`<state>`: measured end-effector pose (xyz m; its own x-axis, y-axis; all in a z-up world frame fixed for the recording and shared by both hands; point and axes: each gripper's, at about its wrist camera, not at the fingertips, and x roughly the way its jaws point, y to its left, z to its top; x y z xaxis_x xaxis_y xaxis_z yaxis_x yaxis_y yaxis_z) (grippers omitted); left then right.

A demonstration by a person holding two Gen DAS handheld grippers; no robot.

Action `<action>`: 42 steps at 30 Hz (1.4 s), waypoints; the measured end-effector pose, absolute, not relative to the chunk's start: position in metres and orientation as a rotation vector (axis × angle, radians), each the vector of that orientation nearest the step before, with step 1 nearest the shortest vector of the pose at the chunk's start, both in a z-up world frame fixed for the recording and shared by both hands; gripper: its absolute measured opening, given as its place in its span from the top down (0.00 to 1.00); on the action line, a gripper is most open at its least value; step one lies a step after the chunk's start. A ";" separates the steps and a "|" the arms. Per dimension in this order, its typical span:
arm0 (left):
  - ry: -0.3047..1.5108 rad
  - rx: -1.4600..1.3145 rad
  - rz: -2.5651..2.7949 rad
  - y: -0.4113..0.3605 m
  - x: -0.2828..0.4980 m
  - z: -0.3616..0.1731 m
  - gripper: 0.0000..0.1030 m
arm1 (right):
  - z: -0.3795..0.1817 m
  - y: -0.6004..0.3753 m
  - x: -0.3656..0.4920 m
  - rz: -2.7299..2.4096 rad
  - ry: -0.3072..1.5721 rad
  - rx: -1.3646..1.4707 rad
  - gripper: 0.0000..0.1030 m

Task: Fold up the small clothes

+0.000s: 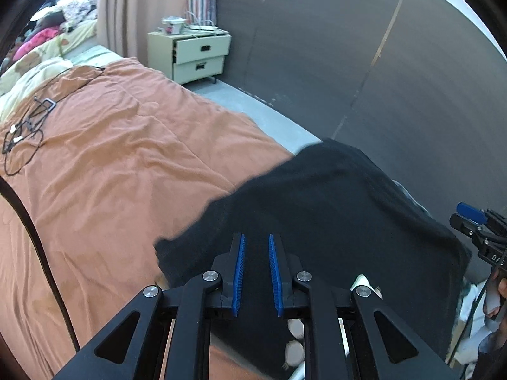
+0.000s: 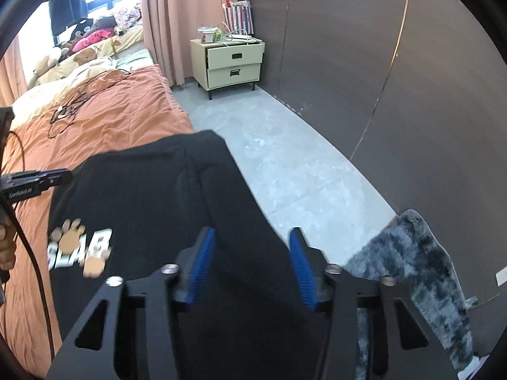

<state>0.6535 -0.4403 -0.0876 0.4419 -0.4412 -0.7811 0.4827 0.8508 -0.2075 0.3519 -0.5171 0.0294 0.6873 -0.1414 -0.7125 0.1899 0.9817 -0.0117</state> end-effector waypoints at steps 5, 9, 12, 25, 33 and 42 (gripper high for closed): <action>0.961 0.066 -0.612 -0.441 0.631 -0.092 0.83 | 0.019 -0.510 0.316 -0.159 0.762 0.048 0.67; 0.969 0.122 -0.624 -0.451 0.622 -0.106 0.83 | -0.003 -0.513 0.316 -0.176 0.791 0.014 0.67; 0.993 0.131 -0.616 -0.453 0.627 -0.120 0.83 | -0.010 -0.526 0.330 -0.236 0.789 0.029 0.69; 1.007 0.065 -0.593 -0.423 0.614 -0.102 0.83 | -0.005 -0.563 0.329 -0.370 0.814 0.247 0.69; 0.993 0.045 -0.590 -0.400 0.578 -0.053 0.72 | 0.056 -0.538 0.273 -0.369 0.779 0.281 0.69; 0.883 0.044 -0.570 -0.361 0.514 0.014 0.17 | 0.098 -0.481 0.188 -0.296 0.721 0.262 0.17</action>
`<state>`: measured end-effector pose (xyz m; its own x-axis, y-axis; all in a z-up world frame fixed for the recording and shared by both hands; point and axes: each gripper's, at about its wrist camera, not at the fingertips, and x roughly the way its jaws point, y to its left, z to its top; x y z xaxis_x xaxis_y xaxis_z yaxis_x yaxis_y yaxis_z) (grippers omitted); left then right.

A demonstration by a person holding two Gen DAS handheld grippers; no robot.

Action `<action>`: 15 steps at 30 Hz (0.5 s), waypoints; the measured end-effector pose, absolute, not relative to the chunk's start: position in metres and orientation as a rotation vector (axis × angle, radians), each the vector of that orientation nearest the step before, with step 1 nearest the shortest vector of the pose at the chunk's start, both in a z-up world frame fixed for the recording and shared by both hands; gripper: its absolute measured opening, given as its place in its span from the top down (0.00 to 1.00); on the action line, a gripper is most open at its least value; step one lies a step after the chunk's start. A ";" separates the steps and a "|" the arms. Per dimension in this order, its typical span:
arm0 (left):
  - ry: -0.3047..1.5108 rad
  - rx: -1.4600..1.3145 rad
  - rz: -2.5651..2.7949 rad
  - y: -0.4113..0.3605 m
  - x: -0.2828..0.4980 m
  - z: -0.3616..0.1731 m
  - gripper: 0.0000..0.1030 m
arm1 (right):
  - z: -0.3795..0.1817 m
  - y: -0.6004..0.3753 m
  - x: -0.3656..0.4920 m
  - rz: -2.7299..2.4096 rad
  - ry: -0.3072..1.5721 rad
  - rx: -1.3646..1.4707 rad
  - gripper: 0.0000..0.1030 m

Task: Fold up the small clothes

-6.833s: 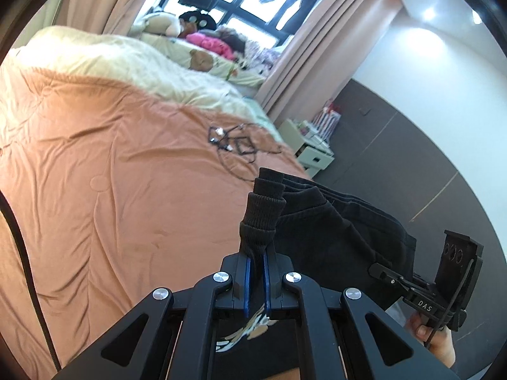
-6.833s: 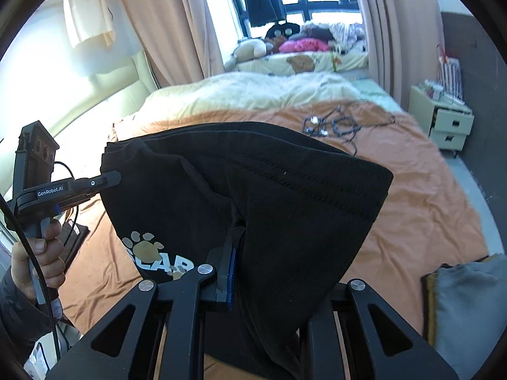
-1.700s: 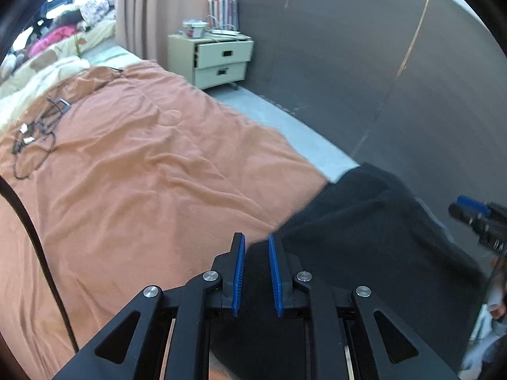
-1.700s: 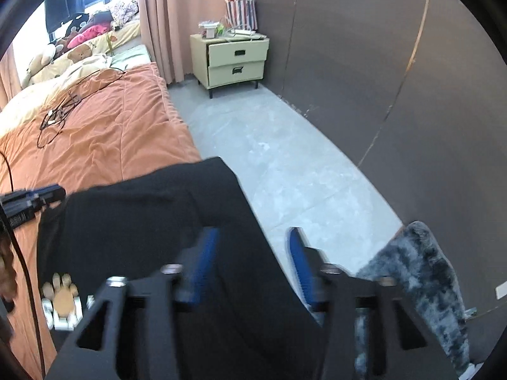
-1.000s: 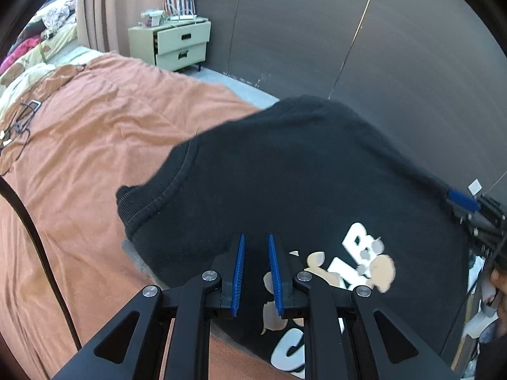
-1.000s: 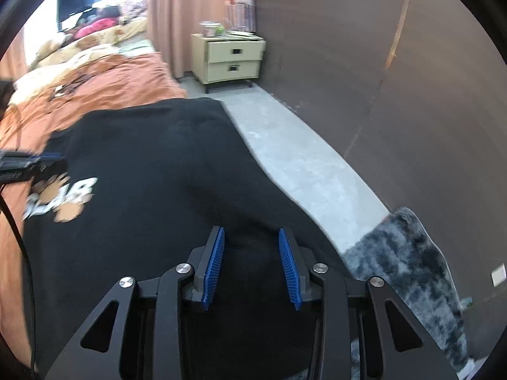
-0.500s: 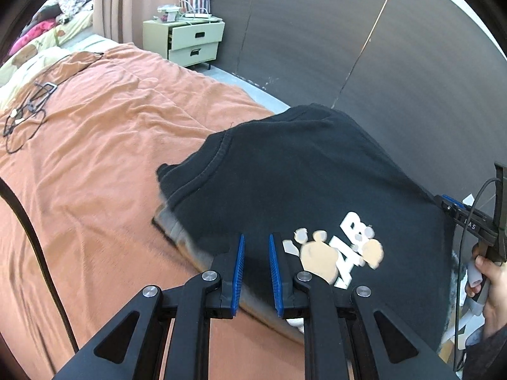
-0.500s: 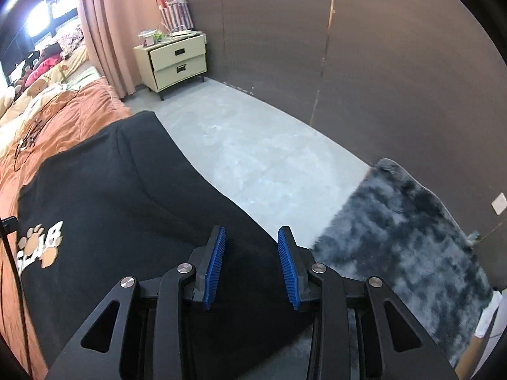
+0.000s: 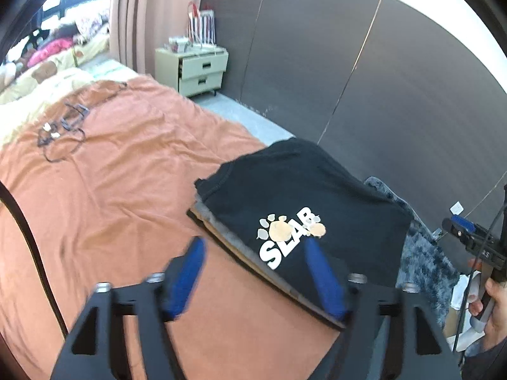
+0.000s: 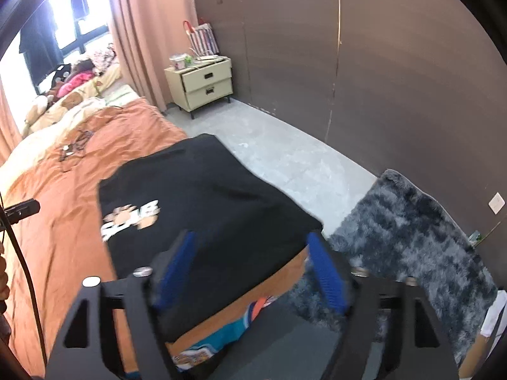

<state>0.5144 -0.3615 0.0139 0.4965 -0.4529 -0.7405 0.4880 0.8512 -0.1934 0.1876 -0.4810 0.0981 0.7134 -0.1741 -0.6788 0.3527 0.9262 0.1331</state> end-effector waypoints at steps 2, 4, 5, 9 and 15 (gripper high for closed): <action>0.853 0.038 -0.574 -0.353 0.499 0.028 0.02 | 0.101 -0.471 0.171 -0.309 0.733 0.256 0.14; 0.823 0.031 -0.576 -0.343 0.480 0.043 0.00 | 0.108 -0.458 0.154 -0.310 0.723 0.244 0.12; 0.822 0.030 -0.580 -0.341 0.475 0.046 0.00 | 0.111 -0.451 0.145 -0.309 0.714 0.234 0.06; 0.818 0.024 -0.598 -0.324 0.439 0.062 0.00 | 0.124 -0.424 0.110 -0.309 0.669 0.235 0.00; 0.786 0.023 -0.619 -0.296 0.388 0.079 0.00 | 0.143 -0.388 0.050 -0.269 0.602 0.254 0.00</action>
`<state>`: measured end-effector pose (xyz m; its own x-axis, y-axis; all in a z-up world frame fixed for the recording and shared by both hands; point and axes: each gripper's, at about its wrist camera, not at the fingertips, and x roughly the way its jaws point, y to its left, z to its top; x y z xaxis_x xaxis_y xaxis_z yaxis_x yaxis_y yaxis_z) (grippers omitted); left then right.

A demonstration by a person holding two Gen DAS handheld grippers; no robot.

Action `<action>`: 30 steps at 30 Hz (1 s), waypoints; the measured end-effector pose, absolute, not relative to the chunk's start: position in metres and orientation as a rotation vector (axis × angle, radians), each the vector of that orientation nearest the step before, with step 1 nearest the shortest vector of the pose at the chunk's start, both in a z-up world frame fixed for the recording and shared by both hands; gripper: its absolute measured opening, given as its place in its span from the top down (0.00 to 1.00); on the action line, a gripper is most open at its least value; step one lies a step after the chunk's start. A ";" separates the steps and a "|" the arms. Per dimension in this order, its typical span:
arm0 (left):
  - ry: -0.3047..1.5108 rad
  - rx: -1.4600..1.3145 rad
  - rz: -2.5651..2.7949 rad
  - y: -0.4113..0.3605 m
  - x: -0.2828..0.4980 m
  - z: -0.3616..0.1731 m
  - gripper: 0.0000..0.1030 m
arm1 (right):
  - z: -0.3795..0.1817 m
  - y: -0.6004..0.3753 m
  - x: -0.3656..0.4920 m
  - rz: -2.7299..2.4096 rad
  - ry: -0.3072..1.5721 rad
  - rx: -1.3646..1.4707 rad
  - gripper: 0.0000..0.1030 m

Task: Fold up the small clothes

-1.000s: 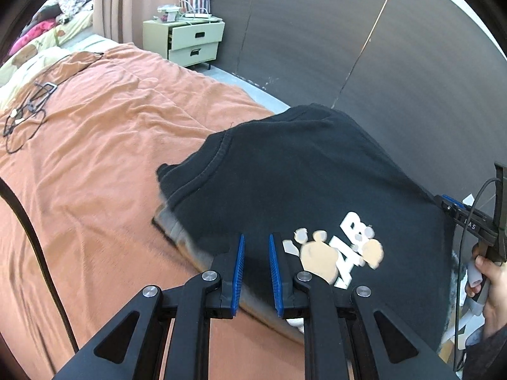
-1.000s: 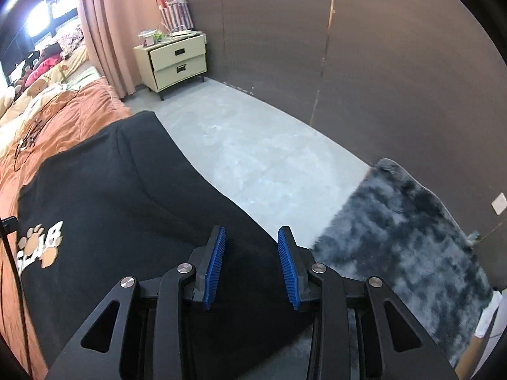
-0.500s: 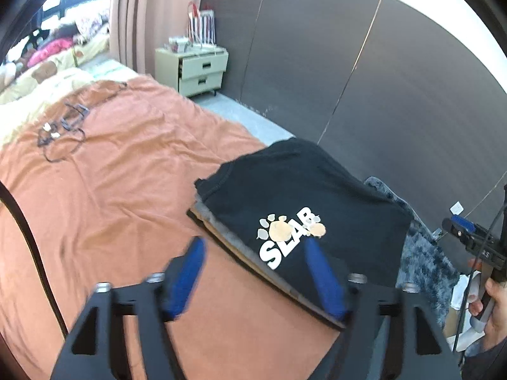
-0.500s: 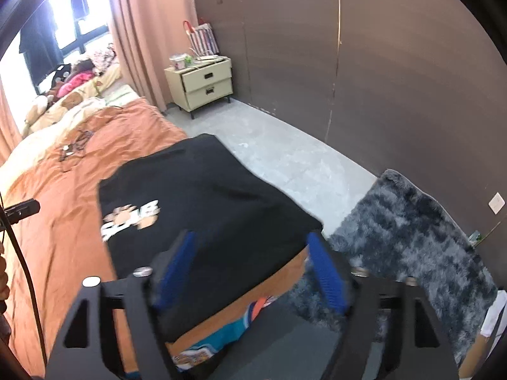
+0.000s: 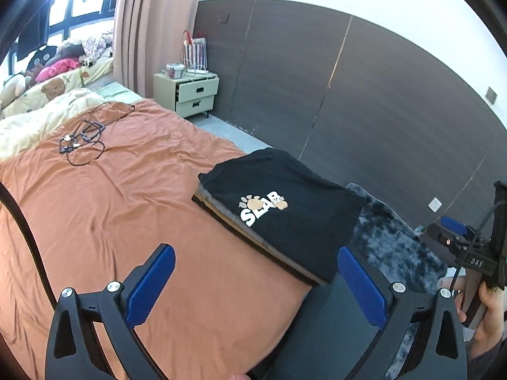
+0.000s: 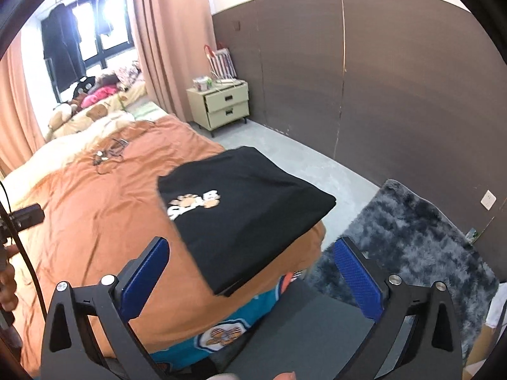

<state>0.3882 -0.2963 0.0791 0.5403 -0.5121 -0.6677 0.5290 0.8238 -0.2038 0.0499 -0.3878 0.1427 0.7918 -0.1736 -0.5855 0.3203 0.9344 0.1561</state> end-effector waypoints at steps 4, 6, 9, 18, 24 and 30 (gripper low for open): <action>0.766 0.012 -0.621 -0.275 0.358 0.090 0.00 | 0.146 -0.371 0.018 -0.264 0.595 0.268 0.00; 0.753 0.012 -0.619 -0.265 0.343 0.096 0.00 | 0.146 -0.368 0.008 -0.263 0.586 0.272 0.00; 0.728 0.018 -0.604 -0.249 0.320 0.104 0.00 | 0.145 -0.359 -0.012 -0.252 0.579 0.271 0.00; 0.662 0.004 -0.561 -0.209 0.257 0.110 0.00 | 0.148 -0.326 -0.065 -0.209 0.532 0.218 0.00; 0.620 -0.009 -0.495 -0.180 0.217 0.102 0.00 | 0.142 -0.311 -0.094 -0.156 0.497 0.202 0.00; 0.601 -0.035 -0.436 -0.148 0.185 0.092 0.00 | 0.131 -0.296 -0.121 -0.133 0.448 0.186 0.00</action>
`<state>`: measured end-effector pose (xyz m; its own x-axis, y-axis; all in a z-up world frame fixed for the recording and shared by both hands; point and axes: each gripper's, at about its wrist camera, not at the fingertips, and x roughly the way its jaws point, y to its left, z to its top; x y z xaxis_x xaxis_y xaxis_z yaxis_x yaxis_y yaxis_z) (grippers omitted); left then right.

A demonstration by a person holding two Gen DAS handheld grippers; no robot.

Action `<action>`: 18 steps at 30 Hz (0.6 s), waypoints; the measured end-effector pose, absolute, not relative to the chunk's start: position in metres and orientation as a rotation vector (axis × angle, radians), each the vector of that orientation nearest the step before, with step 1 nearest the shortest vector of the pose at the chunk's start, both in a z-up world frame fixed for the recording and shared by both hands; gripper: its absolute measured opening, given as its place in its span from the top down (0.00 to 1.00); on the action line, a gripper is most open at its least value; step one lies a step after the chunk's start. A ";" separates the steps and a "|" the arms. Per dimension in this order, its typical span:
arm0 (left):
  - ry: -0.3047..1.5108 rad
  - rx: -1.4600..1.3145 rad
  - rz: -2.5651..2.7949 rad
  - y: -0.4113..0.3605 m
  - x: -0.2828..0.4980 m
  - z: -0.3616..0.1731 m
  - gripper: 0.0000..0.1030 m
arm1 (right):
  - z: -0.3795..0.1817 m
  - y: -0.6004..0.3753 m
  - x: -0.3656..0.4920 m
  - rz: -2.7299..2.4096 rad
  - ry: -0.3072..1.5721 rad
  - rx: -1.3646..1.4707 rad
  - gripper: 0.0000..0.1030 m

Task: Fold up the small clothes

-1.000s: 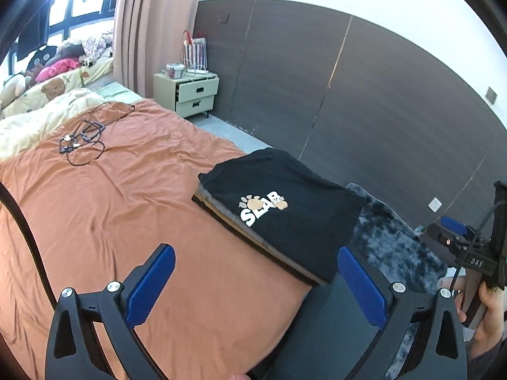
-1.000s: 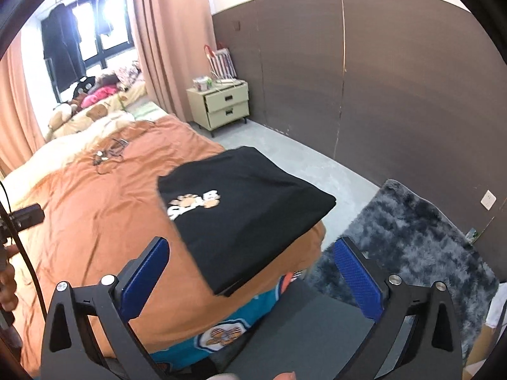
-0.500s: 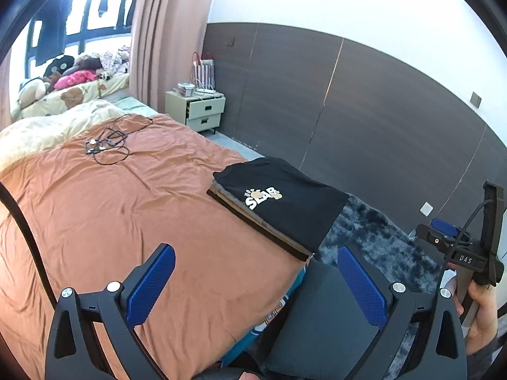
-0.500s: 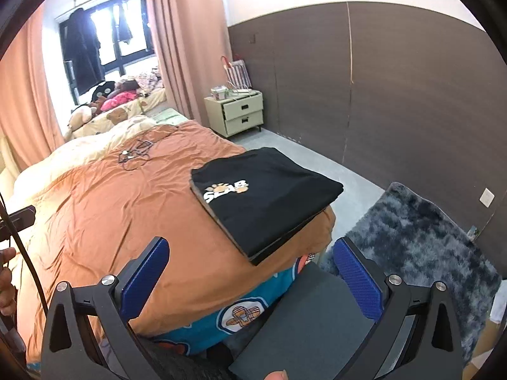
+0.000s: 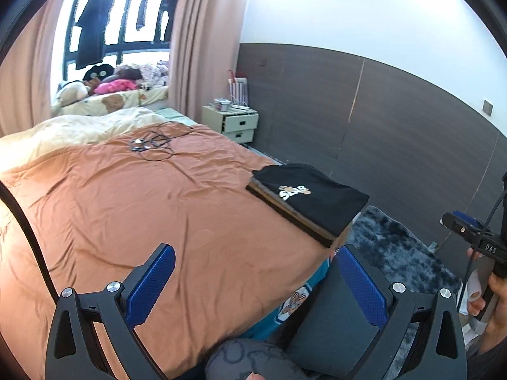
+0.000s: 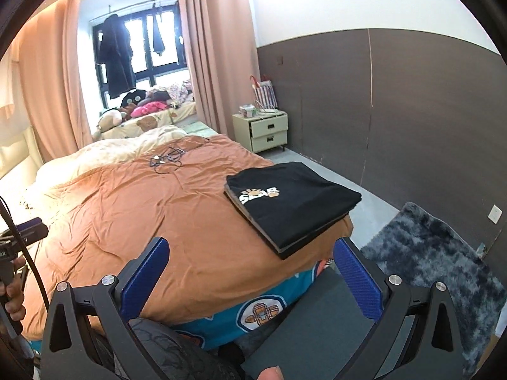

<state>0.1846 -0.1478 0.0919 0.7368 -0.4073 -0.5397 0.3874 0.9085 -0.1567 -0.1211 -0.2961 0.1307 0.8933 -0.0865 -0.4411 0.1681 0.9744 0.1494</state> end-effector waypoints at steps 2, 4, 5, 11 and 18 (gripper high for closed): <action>0.600 -0.051 -0.419 -0.136 0.173 0.085 0.00 | 0.123 -0.293 -0.126 -0.117 0.433 0.184 0.00; 0.591 -0.045 -0.395 -0.127 0.163 0.080 0.00 | 0.114 -0.287 -0.129 -0.102 0.426 0.176 0.00; 0.588 -0.040 -0.386 -0.125 0.160 0.078 0.00 | 0.110 -0.285 -0.130 -0.096 0.427 0.173 0.00; 0.565 -0.032 -0.300 -0.101 0.128 0.062 0.00 | 0.091 -0.265 -0.136 -0.050 0.422 0.154 0.00; 0.539 -0.039 -0.251 -0.083 0.096 0.047 0.00 | 0.079 -0.252 -0.143 0.001 0.412 0.126 0.00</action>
<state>0.0960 -0.0829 0.0470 0.8282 -0.2462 -0.5034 0.2260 0.9688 -0.1020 -0.1428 -0.2517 0.0789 0.9163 0.0267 -0.3996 0.0245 0.9921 0.1226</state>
